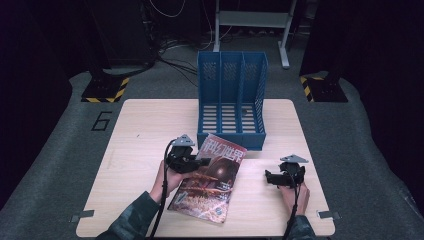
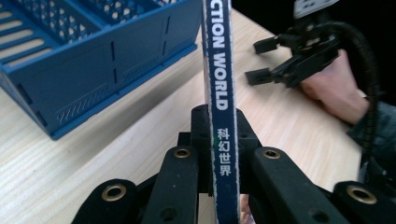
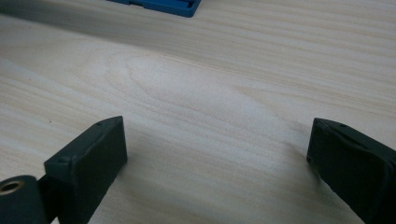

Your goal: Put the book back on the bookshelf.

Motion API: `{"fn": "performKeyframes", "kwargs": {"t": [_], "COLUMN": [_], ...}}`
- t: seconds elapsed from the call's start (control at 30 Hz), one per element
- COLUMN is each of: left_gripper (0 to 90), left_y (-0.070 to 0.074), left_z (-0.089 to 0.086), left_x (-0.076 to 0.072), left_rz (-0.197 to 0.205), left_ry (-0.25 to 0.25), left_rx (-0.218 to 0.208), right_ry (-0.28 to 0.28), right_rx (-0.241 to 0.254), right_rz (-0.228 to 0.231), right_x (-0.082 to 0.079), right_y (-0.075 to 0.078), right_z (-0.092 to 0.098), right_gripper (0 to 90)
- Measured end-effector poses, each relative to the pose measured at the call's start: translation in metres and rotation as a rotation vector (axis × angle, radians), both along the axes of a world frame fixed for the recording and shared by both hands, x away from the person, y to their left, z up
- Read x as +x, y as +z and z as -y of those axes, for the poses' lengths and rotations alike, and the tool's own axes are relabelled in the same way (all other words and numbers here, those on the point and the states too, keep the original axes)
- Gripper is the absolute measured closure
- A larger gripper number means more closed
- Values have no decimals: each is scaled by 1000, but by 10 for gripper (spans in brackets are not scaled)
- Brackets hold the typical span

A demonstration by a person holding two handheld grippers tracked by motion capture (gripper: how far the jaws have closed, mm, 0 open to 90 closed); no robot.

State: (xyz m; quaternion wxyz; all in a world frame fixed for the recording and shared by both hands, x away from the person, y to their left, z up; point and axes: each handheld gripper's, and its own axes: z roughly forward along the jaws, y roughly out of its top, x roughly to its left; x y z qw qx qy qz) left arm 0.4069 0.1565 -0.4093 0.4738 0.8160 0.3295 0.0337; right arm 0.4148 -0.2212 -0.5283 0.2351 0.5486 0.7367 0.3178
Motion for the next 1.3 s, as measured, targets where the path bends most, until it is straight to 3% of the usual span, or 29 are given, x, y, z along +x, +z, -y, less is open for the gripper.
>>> {"fn": "performKeyframes", "kwargs": {"t": [0.5,0.9,1.3], "left_gripper": [843,842,842], "left_y": [44,74,91], "left_z": [-7,-16,-30], "left_x": [-11,-12,-8], "left_rz": [71,132,171], "left_ry": [-62,-47,-12], "left_rx": [-48,-56,-59], "right_ry": [-8,-8,-8], "right_rx": [10,9,10], "right_rz": [-8,-5,-4], "right_x": [4,6,6], "right_y": [0,0,0], "right_z": [2,3,3], "right_gripper": [36,36,36]}}
